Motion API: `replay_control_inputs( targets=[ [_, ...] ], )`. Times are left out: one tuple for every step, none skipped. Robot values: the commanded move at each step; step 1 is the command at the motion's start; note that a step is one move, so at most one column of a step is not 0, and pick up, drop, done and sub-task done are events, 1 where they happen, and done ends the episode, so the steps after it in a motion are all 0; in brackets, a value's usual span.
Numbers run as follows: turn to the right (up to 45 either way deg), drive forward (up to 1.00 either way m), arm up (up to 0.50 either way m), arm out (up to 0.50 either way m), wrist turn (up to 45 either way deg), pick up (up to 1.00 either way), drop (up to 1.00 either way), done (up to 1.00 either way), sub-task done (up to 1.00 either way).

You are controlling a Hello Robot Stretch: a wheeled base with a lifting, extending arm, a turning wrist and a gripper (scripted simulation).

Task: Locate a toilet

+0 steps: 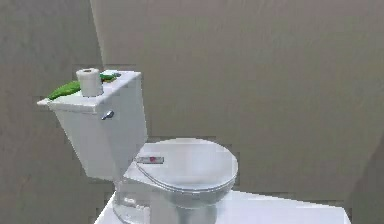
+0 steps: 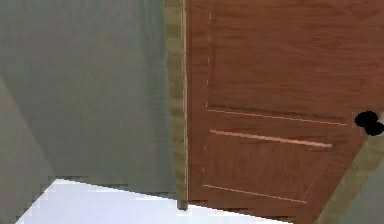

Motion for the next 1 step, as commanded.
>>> replay_control_inputs(
  targets=[
    [-12.0, 0.00, 0.00, 0.00, 0.0, 0.00, 0.00, 0.00, 0.00]
  ],
)
